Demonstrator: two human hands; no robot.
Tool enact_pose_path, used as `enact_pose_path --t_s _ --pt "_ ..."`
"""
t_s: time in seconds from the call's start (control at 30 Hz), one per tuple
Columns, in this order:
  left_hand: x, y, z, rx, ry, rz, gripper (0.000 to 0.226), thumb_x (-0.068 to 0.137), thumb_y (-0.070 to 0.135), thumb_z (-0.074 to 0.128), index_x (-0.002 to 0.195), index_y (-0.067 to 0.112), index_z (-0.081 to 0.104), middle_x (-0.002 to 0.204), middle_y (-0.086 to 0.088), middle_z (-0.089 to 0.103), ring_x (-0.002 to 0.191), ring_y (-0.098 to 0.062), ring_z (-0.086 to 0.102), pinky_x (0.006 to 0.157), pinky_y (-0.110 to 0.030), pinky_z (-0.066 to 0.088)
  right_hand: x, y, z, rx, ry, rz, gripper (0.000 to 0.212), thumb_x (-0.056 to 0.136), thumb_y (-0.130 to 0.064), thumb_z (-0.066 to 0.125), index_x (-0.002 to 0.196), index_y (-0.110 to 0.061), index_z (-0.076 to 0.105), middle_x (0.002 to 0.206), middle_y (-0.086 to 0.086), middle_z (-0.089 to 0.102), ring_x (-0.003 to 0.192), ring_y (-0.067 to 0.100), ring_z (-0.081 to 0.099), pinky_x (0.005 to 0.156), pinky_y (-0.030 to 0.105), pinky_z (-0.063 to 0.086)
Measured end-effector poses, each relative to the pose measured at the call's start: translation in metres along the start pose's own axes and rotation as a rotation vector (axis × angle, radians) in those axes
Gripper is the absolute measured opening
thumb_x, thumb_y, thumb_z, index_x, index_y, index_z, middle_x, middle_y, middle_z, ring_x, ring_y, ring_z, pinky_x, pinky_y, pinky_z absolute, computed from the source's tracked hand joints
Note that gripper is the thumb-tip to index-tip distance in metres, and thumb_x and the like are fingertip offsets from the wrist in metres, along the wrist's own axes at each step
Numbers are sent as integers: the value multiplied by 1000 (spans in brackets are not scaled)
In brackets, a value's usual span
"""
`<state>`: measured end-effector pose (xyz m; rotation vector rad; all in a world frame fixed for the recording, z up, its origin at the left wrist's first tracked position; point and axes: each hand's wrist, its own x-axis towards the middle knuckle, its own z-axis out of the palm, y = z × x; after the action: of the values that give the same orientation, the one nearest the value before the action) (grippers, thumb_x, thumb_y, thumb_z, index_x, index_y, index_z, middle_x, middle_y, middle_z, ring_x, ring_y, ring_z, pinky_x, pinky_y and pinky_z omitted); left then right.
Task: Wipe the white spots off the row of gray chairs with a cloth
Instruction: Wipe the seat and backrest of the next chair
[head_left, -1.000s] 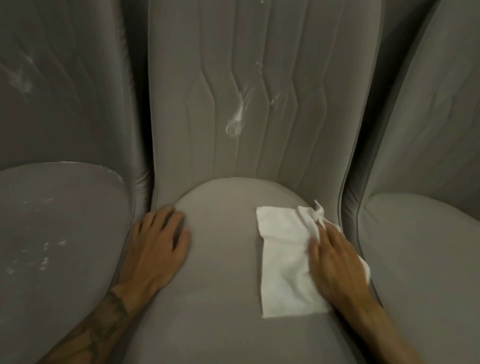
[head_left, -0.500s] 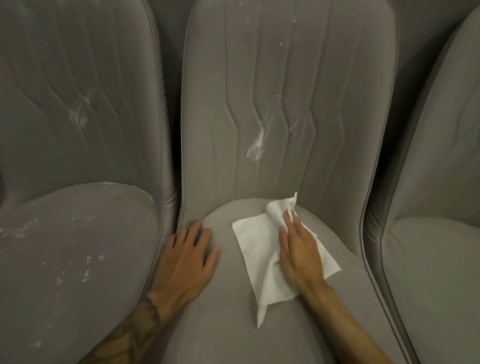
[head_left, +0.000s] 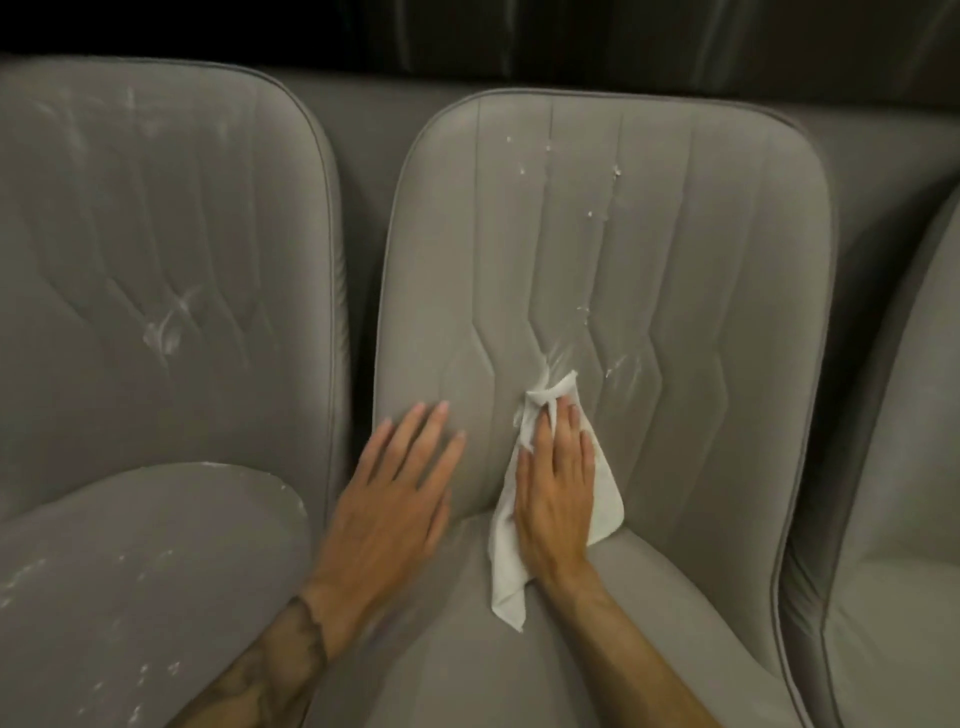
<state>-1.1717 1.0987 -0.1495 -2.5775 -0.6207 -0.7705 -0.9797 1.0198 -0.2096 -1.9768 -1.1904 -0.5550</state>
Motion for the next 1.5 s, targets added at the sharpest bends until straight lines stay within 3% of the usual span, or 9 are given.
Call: enact_pose_path --t_s 0.13,0.33,0.43,0.53,0.63,0.77,0.97,1.23,1.5 --pt "54 -23 13 74 129 14 64 108 29 44 166 11 24 174 -9 17 162 -25 16 130 -52 12 46 15 -3 -162 138 -87 61 110 -27 33 165 -7 15 173 11 9 162 23 8 132 42 15" --pt "60 -32 40 46 264 26 60 109 26 42 164 11 28 174 -5 21 161 -22 19 130 -51 9 125 -2 -11 -219 402 -22 64 112 -37 26 166 -14 2 175 4 -2 162 27 6 132 43 5" --pt "60 -36 40 14 275 45 58 106 18 42 163 10 31 173 -6 24 161 -22 20 130 -50 10 76 -27 33 -132 285 -106 61 112 -34 24 167 -16 4 173 12 14 162 27 9 132 46 7" --pt "57 -41 39 -7 268 70 61 102 12 43 162 9 32 172 -8 25 161 -24 19 131 -49 8 41 -29 46 -95 154 -221 62 110 -35 22 166 -20 0 172 7 9 163 22 3 132 42 2" --pt "57 -40 36 -35 303 42 62 101 11 51 160 8 34 171 -9 28 160 -23 22 130 -51 12 91 -28 25 -159 215 -342 62 110 -36 24 167 -20 2 175 3 1 162 21 7 132 42 4" --pt "58 -34 35 -71 351 -35 56 106 19 44 160 7 36 171 -8 28 160 -22 23 129 -54 16 162 -50 3 -104 339 -252 62 110 -42 19 167 -19 7 175 2 2 162 23 10 131 43 3" --pt "83 -47 23 -102 354 -114 66 104 27 47 165 12 26 175 -7 15 162 -26 13 131 -52 10 103 -42 20 -105 232 -176 60 110 -44 12 166 -24 3 172 13 20 162 25 10 131 45 3" --pt "85 -46 24 -192 370 -106 65 101 17 45 163 9 31 173 -8 20 162 -28 14 130 -51 13 183 -59 -10 -132 425 -230 59 111 -40 15 167 -21 10 174 3 7 162 21 9 131 45 4" --pt "84 -48 26 -260 377 -84 64 99 12 43 161 5 33 172 -12 25 161 -29 16 130 -51 19 76 -31 38 -147 228 -209 59 110 -36 16 166 -19 8 168 16 27 162 22 9 131 46 9"
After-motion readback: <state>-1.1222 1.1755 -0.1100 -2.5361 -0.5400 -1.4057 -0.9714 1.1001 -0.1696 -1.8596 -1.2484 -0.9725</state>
